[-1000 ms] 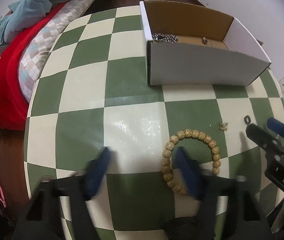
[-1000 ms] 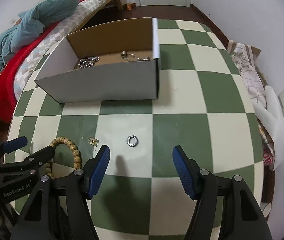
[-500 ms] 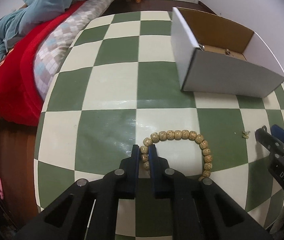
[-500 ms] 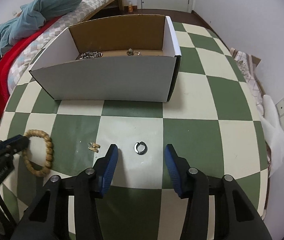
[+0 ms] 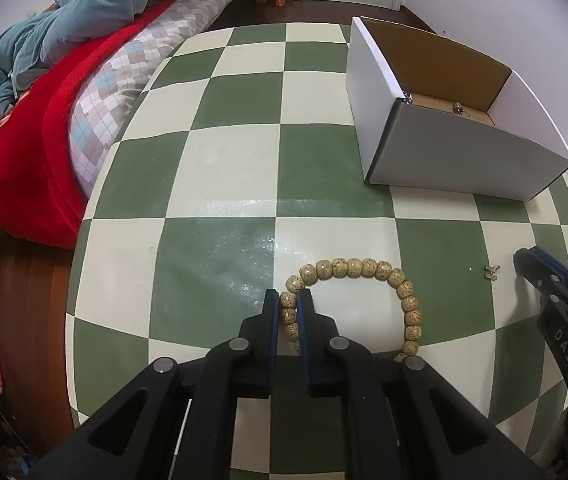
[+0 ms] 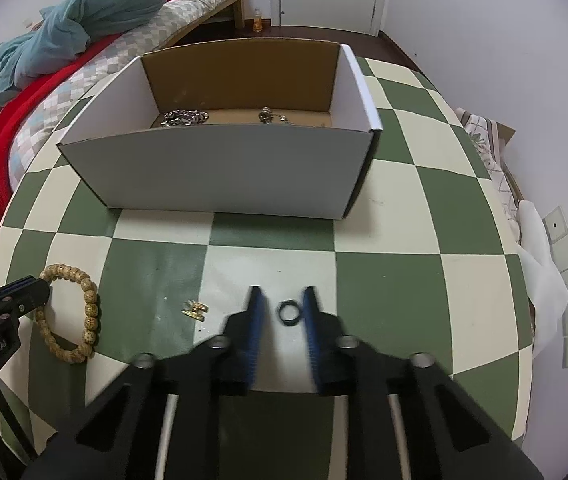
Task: Organize jewelry
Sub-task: 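Grasp the small black ring with the right tool, then carry the bead bracelet and black ring over the white box with both tools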
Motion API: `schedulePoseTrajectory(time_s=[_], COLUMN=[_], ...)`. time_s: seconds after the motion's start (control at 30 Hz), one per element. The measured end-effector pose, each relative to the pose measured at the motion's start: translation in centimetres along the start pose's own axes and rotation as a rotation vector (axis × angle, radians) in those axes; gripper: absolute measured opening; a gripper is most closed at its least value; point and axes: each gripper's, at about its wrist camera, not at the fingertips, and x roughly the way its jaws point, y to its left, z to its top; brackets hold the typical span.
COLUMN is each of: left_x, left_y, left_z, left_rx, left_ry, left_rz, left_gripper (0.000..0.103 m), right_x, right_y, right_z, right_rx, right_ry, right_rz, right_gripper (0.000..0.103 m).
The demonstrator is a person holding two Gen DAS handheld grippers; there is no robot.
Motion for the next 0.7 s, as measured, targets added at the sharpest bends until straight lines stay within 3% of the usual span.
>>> schedulePoseTrajectory(time_s=[0.37,0.7], left_x=[-3.0,-8.4], left_y=[-1.1,-3.2], left_z=[-0.2,-0.2], left_rx=[0.004,0.025], left_ry=[-0.08,-0.177], left_rz=[0.01,-0.039], left_gripper=[0.006,0.006], right_x=[-1.5,-6.6], right_y=[-0.9,-2.2], right_z=[-1.0,-1.0], right_rx=[0.048,0.097], right_ry=[-0.014,-0.089], right_rz=[0.032,0.068], right_gripper=[0.013,0.013])
